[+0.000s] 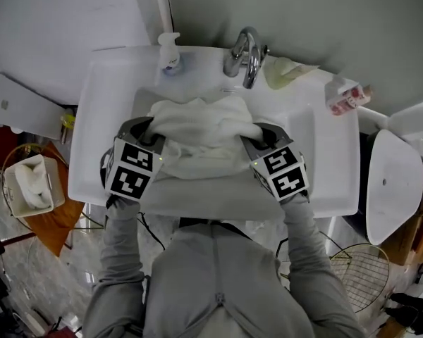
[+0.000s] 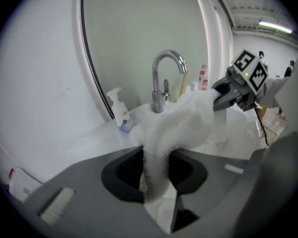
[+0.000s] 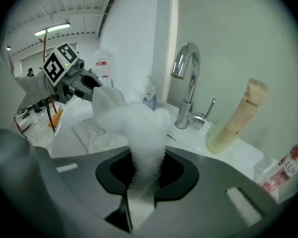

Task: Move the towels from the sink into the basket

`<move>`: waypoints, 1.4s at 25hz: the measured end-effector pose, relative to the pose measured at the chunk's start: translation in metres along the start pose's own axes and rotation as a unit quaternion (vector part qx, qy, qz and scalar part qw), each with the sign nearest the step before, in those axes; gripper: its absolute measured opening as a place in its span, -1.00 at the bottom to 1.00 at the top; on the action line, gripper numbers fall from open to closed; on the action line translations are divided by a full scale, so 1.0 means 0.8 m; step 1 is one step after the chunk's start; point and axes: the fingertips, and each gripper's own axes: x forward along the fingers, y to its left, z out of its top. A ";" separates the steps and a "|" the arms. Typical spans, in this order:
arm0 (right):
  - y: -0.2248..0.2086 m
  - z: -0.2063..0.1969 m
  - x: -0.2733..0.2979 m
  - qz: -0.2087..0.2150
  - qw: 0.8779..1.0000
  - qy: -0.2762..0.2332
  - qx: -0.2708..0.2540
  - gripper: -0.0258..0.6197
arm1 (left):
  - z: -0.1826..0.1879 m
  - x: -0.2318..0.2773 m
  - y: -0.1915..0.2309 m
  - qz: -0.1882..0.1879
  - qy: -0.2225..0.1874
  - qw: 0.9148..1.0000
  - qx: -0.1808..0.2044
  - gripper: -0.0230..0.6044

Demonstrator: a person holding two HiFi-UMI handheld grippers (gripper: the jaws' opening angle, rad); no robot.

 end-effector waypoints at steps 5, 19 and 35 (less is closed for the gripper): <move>0.024 0.029 -0.044 0.014 0.998 -0.060 -0.012 -0.69 | 0.025 -0.072 -0.009 0.055 -0.050 0.997 -0.006 -0.41; 0.142 0.151 -0.097 0.121 0.969 -0.204 -0.076 -0.69 | 0.006 -0.278 0.015 0.235 -0.108 0.965 -0.034 -0.41; 0.419 0.269 -0.053 0.234 0.929 -0.236 -0.165 -0.69 | -0.206 -0.488 0.108 0.361 -0.097 0.919 -0.124 -0.41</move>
